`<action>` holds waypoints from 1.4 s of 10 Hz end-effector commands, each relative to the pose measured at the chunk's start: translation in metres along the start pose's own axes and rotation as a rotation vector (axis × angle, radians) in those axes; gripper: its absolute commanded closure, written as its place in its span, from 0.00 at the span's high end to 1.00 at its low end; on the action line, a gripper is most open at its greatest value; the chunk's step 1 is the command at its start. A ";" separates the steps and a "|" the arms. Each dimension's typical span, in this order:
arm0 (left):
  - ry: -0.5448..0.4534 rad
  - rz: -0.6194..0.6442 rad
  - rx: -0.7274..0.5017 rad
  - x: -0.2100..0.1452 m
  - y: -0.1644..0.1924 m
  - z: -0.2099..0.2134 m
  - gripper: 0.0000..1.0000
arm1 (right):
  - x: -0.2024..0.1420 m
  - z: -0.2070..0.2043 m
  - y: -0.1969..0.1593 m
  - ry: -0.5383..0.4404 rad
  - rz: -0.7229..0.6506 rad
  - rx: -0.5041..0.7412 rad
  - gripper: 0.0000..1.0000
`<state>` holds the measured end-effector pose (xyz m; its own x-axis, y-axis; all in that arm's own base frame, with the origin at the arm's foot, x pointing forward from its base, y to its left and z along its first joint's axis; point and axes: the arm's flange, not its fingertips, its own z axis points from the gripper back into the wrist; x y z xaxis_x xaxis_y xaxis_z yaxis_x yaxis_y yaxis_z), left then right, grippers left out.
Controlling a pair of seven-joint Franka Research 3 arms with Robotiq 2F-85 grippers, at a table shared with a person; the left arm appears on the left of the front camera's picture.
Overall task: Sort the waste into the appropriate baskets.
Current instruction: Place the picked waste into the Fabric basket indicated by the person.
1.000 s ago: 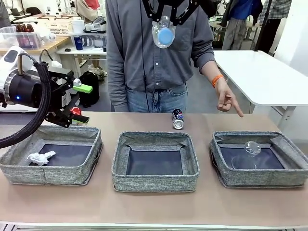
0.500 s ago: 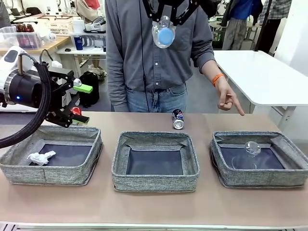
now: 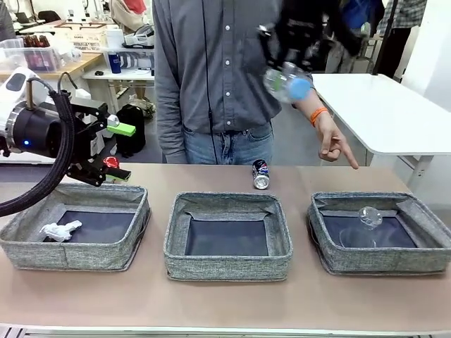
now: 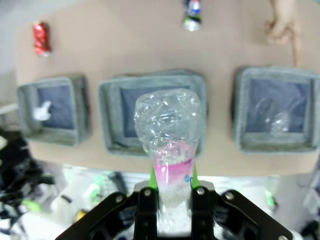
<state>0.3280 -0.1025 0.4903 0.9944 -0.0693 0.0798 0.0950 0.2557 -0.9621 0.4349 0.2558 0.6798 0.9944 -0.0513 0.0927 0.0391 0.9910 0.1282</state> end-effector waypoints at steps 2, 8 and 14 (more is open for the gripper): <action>-0.002 0.006 -0.005 -0.001 -0.003 0.000 1.00 | -0.016 -0.043 -0.085 -0.030 -0.116 -0.037 0.22; -0.002 0.006 -0.005 -0.001 -0.003 0.000 1.00 | -0.019 -0.141 -0.165 -0.062 -0.210 0.016 0.22; -0.002 0.006 -0.005 -0.001 -0.003 0.000 1.00 | -0.043 -0.177 -0.194 0.010 -0.277 -0.071 0.22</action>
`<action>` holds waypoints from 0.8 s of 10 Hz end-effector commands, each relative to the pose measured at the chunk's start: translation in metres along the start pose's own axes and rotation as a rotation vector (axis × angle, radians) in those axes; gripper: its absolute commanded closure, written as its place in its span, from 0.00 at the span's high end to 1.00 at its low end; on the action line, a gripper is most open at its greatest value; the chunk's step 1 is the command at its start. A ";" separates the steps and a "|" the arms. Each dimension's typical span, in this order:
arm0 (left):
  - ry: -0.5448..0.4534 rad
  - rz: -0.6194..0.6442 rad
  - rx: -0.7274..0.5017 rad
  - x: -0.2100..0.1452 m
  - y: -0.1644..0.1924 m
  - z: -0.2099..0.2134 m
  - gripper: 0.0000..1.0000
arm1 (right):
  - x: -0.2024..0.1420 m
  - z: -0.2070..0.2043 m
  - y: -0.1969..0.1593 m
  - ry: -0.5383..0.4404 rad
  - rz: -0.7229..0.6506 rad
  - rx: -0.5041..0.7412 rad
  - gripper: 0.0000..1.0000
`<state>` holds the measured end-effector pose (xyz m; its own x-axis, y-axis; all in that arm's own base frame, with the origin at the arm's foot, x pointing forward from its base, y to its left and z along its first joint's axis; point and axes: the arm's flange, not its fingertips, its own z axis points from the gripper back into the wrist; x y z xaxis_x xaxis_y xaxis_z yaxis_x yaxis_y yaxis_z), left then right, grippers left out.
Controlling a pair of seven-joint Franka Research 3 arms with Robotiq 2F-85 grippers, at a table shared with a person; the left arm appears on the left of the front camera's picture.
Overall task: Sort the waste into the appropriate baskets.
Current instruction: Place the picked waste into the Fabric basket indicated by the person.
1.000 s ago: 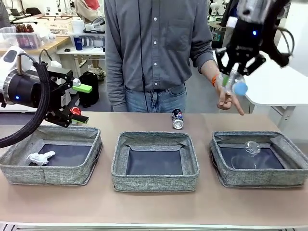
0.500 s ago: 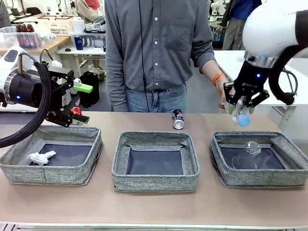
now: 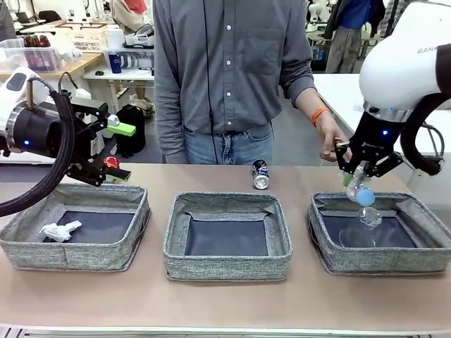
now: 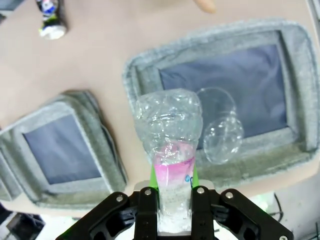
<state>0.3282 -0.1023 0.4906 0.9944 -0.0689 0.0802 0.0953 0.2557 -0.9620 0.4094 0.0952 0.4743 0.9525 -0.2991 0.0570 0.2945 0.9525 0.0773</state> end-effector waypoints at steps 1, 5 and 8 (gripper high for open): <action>-0.002 0.006 -0.005 -0.001 -0.003 0.000 1.00 | -0.006 0.002 -0.011 0.007 -0.023 -0.001 0.22; -0.002 0.006 -0.005 -0.001 -0.003 0.000 1.00 | -0.005 0.002 -0.012 0.021 -0.030 -0.026 0.22; -0.002 0.006 -0.005 -0.001 -0.003 0.000 1.00 | -0.006 -0.004 -0.013 0.039 -0.034 -0.018 1.00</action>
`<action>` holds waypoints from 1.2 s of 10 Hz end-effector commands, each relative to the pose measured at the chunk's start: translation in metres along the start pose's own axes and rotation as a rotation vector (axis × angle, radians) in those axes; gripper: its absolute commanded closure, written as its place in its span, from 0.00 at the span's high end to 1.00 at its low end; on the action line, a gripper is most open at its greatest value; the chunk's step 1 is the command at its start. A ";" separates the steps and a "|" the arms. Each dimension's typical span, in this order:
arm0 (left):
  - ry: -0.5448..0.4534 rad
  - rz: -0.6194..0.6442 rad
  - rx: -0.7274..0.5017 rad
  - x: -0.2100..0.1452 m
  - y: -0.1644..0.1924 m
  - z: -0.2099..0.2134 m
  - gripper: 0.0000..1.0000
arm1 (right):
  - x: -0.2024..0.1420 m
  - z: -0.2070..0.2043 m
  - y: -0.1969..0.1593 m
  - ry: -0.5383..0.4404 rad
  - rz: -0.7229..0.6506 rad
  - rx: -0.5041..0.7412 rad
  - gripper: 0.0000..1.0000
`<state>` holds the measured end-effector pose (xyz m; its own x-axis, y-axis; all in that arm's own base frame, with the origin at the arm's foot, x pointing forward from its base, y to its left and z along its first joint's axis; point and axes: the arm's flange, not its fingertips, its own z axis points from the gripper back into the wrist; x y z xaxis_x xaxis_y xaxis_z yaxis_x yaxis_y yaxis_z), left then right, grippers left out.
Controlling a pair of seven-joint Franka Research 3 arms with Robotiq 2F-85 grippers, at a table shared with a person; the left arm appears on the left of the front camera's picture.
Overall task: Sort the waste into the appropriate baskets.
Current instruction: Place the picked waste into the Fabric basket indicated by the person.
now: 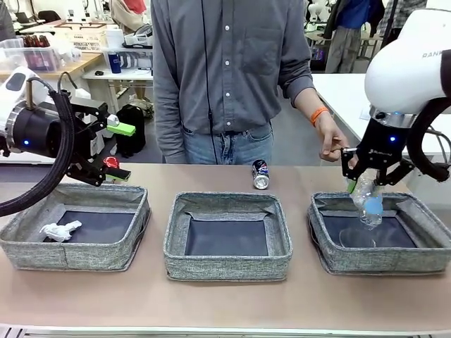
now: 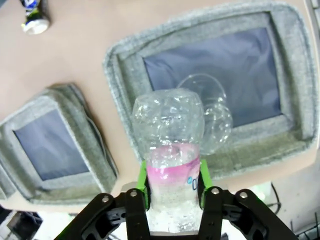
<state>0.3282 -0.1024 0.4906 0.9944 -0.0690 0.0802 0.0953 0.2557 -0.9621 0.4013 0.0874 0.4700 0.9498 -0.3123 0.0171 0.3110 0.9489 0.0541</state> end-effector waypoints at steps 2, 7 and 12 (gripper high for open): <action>-0.002 0.006 -0.005 -0.001 -0.003 0.000 1.00 | -0.001 -0.002 -0.005 -0.001 -0.029 0.008 1.00; -0.002 0.006 -0.005 -0.001 -0.003 0.000 1.00 | 0.002 -0.003 0.000 0.005 -0.033 0.002 1.00; -0.002 0.006 -0.005 -0.001 -0.003 0.000 1.00 | -0.007 0.041 0.033 0.018 -0.023 0.274 1.00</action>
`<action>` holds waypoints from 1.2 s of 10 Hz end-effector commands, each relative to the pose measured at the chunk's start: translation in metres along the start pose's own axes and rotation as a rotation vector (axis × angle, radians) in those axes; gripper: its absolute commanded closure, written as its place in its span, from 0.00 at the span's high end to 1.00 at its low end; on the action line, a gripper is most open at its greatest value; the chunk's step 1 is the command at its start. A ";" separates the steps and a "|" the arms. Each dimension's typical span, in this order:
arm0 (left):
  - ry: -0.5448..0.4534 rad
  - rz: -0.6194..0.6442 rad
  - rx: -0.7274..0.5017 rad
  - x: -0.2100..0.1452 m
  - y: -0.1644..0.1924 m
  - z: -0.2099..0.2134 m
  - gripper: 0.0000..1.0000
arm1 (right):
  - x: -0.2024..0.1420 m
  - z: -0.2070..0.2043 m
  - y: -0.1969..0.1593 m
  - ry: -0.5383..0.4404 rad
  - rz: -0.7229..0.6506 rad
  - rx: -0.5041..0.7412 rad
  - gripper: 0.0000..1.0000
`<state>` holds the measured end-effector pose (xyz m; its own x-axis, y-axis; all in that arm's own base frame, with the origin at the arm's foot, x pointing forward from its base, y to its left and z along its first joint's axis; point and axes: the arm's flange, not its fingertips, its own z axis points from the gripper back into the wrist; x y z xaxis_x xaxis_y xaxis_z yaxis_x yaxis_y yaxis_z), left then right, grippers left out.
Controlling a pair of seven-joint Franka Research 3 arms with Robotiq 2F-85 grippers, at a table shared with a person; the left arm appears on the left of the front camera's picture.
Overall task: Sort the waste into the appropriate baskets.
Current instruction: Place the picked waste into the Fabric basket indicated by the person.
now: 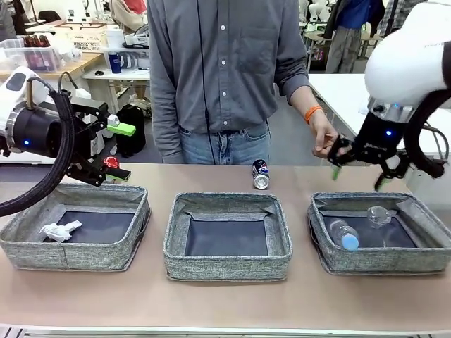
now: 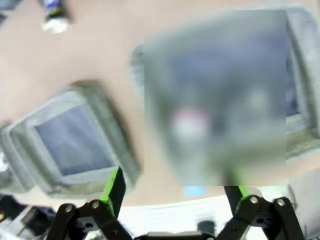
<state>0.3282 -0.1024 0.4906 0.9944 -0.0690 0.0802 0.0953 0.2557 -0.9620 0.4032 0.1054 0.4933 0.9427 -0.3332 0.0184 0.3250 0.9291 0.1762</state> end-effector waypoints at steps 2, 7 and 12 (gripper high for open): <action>-0.002 0.006 -0.005 -0.001 -0.003 0.000 1.00 | -0.010 0.047 0.052 0.360 0.194 0.666 1.00; -0.002 0.006 -0.005 -0.001 -0.003 0.000 1.00 | -0.011 0.026 0.035 0.578 0.234 1.110 1.00; -0.002 0.006 -0.005 -0.001 -0.003 0.000 1.00 | -0.011 0.014 0.025 0.547 0.202 1.061 1.00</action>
<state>0.3283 -0.1024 0.4908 0.9944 -0.0691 0.0805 0.0957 0.2557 -0.9620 0.3971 0.1321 0.5002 0.9591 0.1301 -0.2515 0.1914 0.3570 0.9143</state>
